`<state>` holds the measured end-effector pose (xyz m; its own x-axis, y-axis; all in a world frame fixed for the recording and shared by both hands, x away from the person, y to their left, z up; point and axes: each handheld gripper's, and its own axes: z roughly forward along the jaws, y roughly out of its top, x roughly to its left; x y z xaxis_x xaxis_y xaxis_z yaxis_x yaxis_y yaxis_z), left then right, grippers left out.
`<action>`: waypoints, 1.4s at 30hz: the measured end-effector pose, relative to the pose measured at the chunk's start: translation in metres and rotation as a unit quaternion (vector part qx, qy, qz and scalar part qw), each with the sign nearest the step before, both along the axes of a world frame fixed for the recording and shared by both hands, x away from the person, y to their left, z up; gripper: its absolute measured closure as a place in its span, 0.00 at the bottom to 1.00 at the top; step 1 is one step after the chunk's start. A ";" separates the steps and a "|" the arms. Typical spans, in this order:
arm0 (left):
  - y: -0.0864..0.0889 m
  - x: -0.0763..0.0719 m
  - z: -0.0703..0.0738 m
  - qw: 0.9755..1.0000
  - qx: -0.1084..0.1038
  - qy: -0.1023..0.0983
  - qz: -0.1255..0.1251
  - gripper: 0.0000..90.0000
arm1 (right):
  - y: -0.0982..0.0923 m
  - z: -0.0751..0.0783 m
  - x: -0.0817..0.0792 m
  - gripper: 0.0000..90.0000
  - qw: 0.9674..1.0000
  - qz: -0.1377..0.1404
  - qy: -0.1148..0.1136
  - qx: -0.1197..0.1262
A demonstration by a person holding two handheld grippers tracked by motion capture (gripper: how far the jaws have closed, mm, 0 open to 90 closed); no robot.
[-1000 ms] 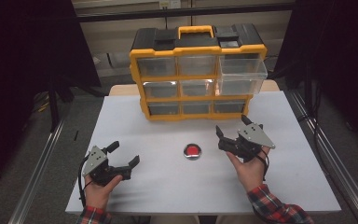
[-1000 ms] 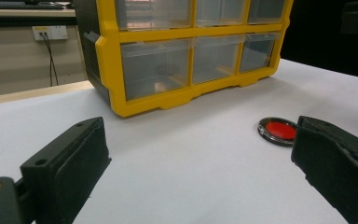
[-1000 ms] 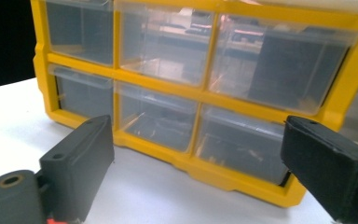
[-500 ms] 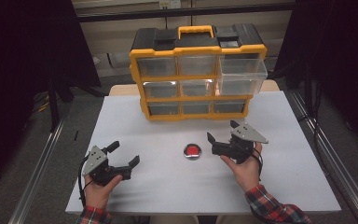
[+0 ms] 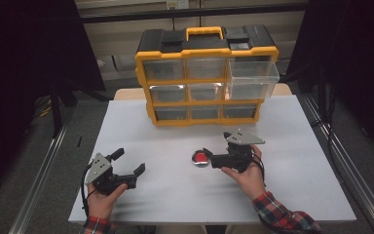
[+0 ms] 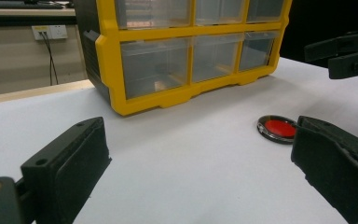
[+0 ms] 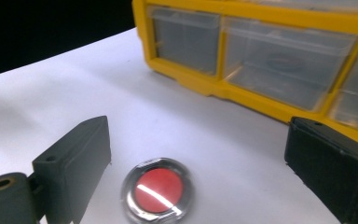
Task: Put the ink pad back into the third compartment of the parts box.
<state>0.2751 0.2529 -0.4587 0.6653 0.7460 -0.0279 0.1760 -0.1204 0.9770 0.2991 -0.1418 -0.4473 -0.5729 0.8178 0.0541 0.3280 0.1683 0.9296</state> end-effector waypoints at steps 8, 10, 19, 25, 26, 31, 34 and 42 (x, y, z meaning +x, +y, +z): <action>-0.001 0.001 0.000 1.000 -0.001 0.001 -0.001 0.04 | 0.005 -0.003 0.007 0.07 0.998 0.037 0.052 -0.007; -0.001 0.001 0.000 1.000 -0.003 0.002 0.000 0.04 | 0.007 -0.004 0.010 0.08 0.997 0.044 0.067 -0.009; -0.001 0.001 -0.001 1.000 0.003 0.001 0.002 0.04 | 0.018 -0.015 0.020 0.18 0.990 0.090 0.098 -0.037; -0.002 0.001 -0.001 1.000 -0.001 0.004 0.002 0.04 | 0.020 -0.022 0.030 0.22 0.988 0.090 0.115 -0.048; -0.002 0.001 -0.001 1.000 -0.001 0.004 0.002 0.04 | 0.020 -0.024 0.032 0.22 0.988 0.091 0.117 -0.052; -0.002 0.001 -0.002 1.000 0.001 0.004 -0.001 0.04 | 0.023 -0.031 0.036 0.18 0.984 0.098 0.129 -0.070; -0.002 0.002 -0.002 1.000 -0.002 0.004 -0.002 0.04 | 0.025 -0.035 0.038 0.20 0.983 0.103 0.133 -0.078; -0.001 0.002 -0.002 1.000 -0.001 0.005 -0.002 0.04 | 0.037 -0.042 0.041 0.27 0.977 0.125 0.124 -0.117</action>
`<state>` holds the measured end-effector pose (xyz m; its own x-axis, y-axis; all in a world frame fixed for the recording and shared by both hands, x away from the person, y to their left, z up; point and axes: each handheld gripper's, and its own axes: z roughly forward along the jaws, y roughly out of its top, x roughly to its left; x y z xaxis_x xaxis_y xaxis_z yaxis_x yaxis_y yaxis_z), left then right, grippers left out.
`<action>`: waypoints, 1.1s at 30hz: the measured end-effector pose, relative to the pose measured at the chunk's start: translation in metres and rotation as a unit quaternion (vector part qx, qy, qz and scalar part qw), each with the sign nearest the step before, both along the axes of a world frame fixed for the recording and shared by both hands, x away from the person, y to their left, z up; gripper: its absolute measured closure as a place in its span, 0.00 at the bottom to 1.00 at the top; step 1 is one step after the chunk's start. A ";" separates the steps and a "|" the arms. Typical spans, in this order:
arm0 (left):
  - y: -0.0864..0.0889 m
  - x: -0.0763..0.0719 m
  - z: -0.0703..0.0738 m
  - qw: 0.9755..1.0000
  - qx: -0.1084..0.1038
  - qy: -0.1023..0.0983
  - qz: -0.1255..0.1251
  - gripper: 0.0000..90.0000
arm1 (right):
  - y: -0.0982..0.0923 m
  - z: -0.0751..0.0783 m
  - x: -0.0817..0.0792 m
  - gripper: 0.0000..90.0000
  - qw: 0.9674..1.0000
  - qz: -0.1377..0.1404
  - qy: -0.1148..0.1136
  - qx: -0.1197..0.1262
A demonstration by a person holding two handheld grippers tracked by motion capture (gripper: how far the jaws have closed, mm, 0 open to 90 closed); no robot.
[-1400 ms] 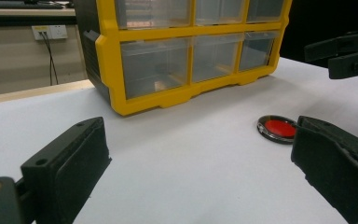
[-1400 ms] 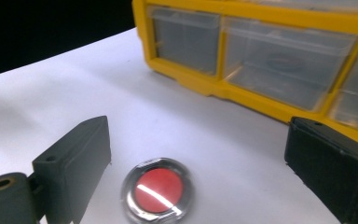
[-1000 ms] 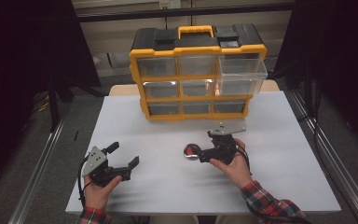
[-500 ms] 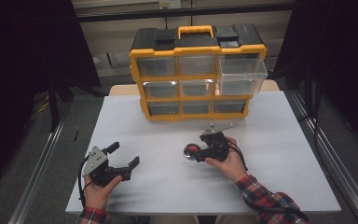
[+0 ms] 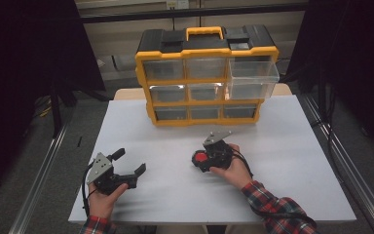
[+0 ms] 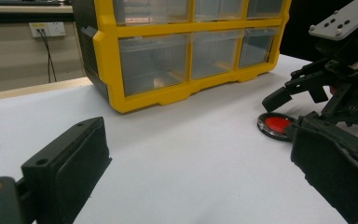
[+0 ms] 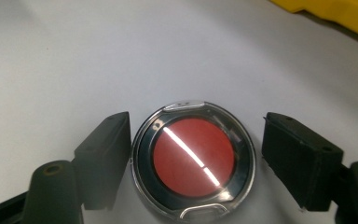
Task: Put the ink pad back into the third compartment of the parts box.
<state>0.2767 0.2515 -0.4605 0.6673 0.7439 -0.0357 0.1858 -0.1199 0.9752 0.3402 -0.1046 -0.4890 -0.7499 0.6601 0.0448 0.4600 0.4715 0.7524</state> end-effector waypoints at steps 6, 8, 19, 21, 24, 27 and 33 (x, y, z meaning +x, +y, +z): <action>0.000 0.000 0.000 1.000 -0.002 -0.002 0.003 0.04 | 0.002 -0.003 -0.001 0.30 1.000 0.006 -0.003 -0.013; 0.001 -0.001 0.001 1.000 0.003 -0.002 0.005 0.04 | 0.001 -0.002 -0.002 0.32 1.000 -0.003 0.003 -0.011; 0.001 -0.001 0.001 1.000 -0.003 -0.001 0.005 0.04 | -0.002 -0.001 -0.002 0.34 1.000 0.013 0.008 -0.006; 0.001 -0.001 0.001 1.000 -0.002 0.000 0.005 0.04 | -0.003 0.000 -0.003 0.34 1.000 0.002 0.007 -0.013; 0.000 -0.001 0.000 1.000 -0.005 0.001 0.007 0.05 | -0.006 0.004 -0.003 0.34 1.000 0.010 0.016 0.000; 0.000 -0.001 0.000 1.000 -0.005 0.000 0.006 0.05 | -0.009 0.009 -0.004 0.34 1.000 0.006 0.018 0.004; -0.001 -0.001 0.000 1.000 -0.004 0.000 0.007 0.05 | -0.016 0.022 -0.004 0.34 0.999 0.016 0.023 0.023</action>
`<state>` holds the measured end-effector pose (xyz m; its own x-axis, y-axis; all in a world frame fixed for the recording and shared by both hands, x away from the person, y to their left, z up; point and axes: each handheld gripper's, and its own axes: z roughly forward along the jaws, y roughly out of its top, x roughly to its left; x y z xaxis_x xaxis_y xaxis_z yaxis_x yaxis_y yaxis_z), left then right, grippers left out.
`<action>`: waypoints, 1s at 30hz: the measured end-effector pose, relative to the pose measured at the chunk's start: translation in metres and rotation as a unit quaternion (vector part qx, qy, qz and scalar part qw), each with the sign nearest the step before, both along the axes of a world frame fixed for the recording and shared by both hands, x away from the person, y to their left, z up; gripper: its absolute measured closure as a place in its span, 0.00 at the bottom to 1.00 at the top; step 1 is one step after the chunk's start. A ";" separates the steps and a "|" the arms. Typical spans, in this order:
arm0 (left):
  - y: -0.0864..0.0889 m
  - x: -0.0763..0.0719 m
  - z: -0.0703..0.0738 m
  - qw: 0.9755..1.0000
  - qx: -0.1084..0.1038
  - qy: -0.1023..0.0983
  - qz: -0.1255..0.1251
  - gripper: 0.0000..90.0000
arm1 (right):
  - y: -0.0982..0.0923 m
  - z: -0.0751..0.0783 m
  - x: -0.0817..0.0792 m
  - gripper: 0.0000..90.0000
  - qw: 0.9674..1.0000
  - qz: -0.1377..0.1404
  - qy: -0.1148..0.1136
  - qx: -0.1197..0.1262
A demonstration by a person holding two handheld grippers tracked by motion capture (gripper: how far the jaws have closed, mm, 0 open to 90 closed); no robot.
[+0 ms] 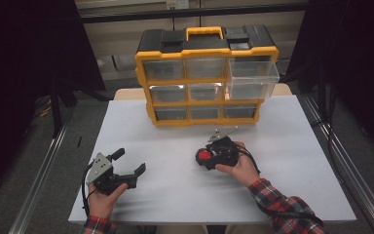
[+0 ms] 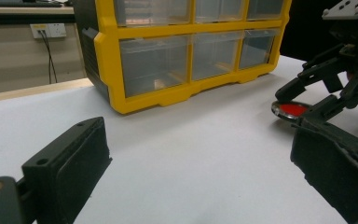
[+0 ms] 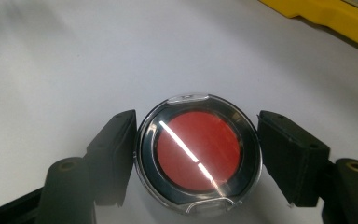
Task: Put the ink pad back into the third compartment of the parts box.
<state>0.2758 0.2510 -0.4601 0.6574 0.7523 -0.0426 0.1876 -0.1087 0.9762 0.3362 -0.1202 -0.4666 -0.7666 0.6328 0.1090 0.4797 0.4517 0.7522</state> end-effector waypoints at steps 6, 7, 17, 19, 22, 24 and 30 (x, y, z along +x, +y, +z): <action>0.000 0.001 0.000 1.000 0.001 0.000 -0.006 0.05 | -0.005 0.011 -0.002 0.34 1.000 0.006 0.008 -0.007; 0.000 0.001 0.000 1.000 0.001 0.000 -0.006 0.05 | -0.006 0.013 -0.003 0.34 1.000 0.005 0.008 -0.010; 0.000 0.001 0.000 1.000 0.002 -0.002 -0.007 0.04 | -0.010 0.028 -0.003 0.34 1.000 0.018 0.008 -0.016; 0.000 0.001 0.000 1.000 0.002 -0.001 -0.007 0.04 | -0.011 0.031 -0.003 0.34 1.000 0.018 0.014 -0.008; 0.000 0.001 0.000 1.000 0.003 -0.001 -0.007 0.04 | -0.013 0.036 -0.004 0.34 1.000 0.018 0.009 -0.005; 0.000 0.001 0.000 1.000 0.004 -0.001 -0.006 0.04 | -0.015 0.039 -0.004 0.34 1.000 0.023 0.015 -0.003; 0.000 0.001 0.000 1.000 0.003 -0.001 -0.004 0.04 | -0.016 0.047 -0.004 0.34 0.999 0.032 0.015 -0.007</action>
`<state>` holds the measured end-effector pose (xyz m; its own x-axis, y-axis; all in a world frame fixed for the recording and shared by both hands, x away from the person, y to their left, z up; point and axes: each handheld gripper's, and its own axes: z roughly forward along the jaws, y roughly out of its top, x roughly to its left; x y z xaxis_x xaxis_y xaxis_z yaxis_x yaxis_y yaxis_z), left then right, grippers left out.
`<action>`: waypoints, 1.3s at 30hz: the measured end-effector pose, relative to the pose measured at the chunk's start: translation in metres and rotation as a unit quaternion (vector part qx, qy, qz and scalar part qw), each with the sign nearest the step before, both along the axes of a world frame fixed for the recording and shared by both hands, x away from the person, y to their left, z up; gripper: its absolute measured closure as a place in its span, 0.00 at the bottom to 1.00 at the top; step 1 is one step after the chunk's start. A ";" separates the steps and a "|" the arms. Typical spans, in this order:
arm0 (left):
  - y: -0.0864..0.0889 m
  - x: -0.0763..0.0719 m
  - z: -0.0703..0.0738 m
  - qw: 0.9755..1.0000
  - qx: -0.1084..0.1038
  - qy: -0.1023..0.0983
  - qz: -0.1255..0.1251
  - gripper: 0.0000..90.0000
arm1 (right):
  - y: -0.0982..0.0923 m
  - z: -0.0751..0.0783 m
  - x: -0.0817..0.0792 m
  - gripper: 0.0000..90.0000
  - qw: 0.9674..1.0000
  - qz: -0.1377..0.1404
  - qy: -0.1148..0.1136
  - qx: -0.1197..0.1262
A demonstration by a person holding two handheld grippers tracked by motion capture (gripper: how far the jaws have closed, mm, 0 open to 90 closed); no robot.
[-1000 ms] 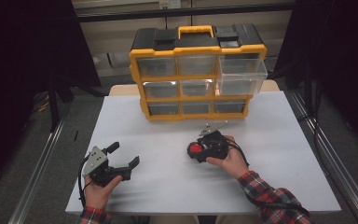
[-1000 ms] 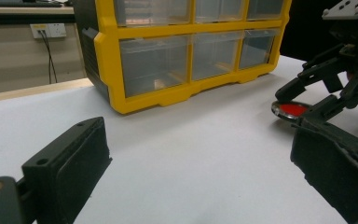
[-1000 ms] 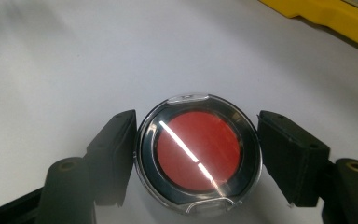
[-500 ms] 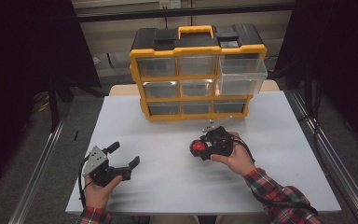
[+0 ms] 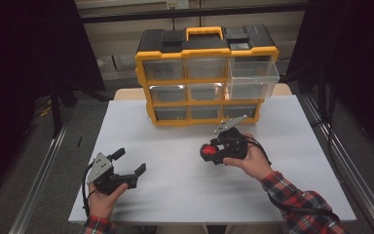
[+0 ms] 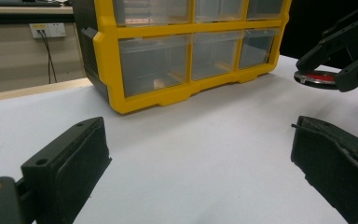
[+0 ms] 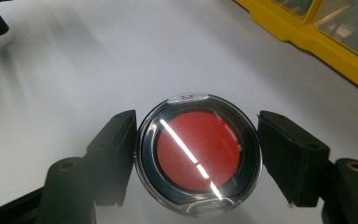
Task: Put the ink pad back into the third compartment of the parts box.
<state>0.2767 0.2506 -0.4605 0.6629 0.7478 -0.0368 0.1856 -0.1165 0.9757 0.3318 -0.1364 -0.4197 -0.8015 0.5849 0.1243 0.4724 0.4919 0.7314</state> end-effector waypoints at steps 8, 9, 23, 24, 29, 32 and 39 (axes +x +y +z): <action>0.000 0.000 0.000 1.000 0.001 0.000 0.000 0.04 | -0.003 0.010 -0.001 0.34 1.000 0.005 0.003 0.005; 0.000 0.000 0.000 1.000 -0.001 0.000 -0.001 0.04 | -0.003 0.011 -0.001 0.34 1.000 0.006 0.003 0.003; 0.001 0.000 0.000 1.000 -0.003 -0.001 0.000 0.04 | -0.005 0.028 -0.002 0.34 1.000 0.020 0.004 -0.001; 0.000 0.001 0.000 1.000 -0.005 -0.001 -0.003 0.04 | -0.005 0.029 -0.002 0.34 1.000 0.021 0.003 -0.005; 0.000 0.000 0.000 1.000 -0.005 -0.001 -0.003 0.04 | -0.007 0.034 -0.002 0.34 1.000 0.022 0.007 0.000; 0.000 0.000 0.000 1.000 -0.004 -0.001 -0.003 0.04 | -0.009 0.038 -0.002 0.34 1.000 0.027 0.008 0.000; 0.000 0.000 0.000 1.000 -0.001 -0.001 -0.003 0.04 | -0.009 0.045 -0.003 0.34 0.999 0.031 0.011 -0.005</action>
